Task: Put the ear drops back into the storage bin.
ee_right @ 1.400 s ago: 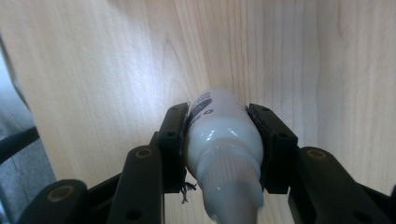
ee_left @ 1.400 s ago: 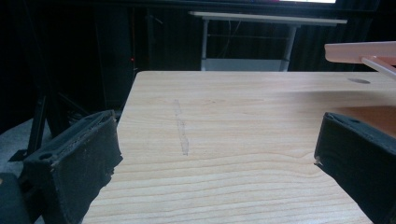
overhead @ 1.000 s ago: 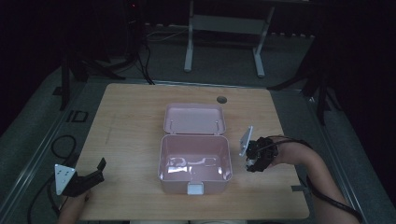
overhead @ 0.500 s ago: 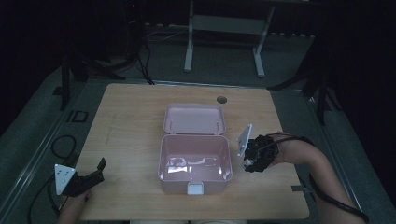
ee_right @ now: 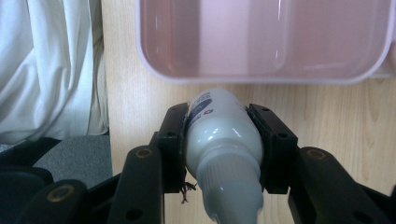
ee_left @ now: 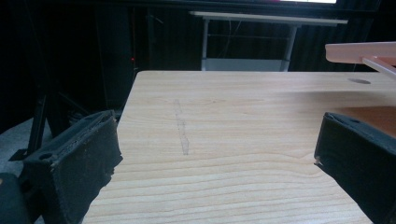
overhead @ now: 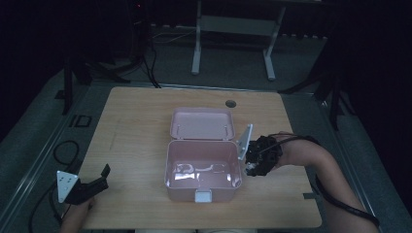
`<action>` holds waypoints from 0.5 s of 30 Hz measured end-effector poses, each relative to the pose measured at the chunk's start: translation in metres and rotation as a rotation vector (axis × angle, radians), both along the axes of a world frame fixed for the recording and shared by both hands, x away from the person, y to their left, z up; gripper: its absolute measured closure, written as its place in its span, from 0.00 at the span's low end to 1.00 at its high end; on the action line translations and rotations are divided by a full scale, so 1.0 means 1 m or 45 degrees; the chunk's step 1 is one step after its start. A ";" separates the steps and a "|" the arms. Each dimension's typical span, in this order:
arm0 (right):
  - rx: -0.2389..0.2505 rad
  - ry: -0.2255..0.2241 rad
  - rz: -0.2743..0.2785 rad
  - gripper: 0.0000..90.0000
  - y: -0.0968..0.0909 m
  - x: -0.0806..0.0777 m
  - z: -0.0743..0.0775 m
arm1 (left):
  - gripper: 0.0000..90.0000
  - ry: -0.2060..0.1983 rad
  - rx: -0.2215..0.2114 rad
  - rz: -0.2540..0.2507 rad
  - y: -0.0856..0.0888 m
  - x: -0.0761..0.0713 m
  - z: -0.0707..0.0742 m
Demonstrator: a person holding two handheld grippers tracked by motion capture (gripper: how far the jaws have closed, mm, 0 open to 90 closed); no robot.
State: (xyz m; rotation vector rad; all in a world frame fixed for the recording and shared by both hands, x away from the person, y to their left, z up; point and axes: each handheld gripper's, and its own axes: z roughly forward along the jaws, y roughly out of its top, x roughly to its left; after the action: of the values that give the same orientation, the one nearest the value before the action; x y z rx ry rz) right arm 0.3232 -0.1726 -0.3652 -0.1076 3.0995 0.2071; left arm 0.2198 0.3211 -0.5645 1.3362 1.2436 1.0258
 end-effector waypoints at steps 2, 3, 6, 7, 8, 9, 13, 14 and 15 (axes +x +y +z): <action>0.006 -0.003 0.010 0.66 0.006 -0.001 0.003 | 0.00 0.000 0.000 0.000 0.000 0.000 0.000; 0.005 -0.006 0.017 0.66 0.009 -0.001 0.004 | 0.00 0.000 0.001 -0.001 0.000 0.000 0.000; 0.003 -0.008 0.026 0.66 0.015 -0.001 0.005 | 0.00 0.000 0.001 -0.002 0.000 0.000 0.000; 0.000 -0.010 0.040 0.66 0.019 0.000 0.004 | 0.00 -0.001 0.000 -0.001 0.000 0.000 0.000; -0.003 -0.006 0.040 0.66 0.021 0.000 0.004 | 0.00 -0.001 0.001 -0.003 0.000 0.000 0.000; -0.007 -0.007 0.045 0.66 0.024 0.000 0.003 | 0.00 -0.001 -0.001 -0.002 0.000 0.000 0.000; -0.013 0.003 0.063 0.66 0.034 0.002 -0.002 | 0.00 -0.001 -0.002 -0.004 0.000 0.000 0.000; -0.014 0.006 0.063 0.66 0.037 0.002 -0.003 | 0.00 -0.001 -0.003 -0.004 0.000 0.000 0.000; -0.018 0.011 0.063 0.66 0.039 0.002 -0.005 | 0.00 -0.001 -0.003 -0.004 0.000 0.000 0.000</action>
State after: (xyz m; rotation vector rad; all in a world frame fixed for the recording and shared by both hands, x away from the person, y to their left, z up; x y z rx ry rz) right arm 0.3257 -0.1336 -0.3701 -0.1848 3.1093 0.1880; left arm 0.2197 0.3213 -0.5645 1.3358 1.2415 1.0223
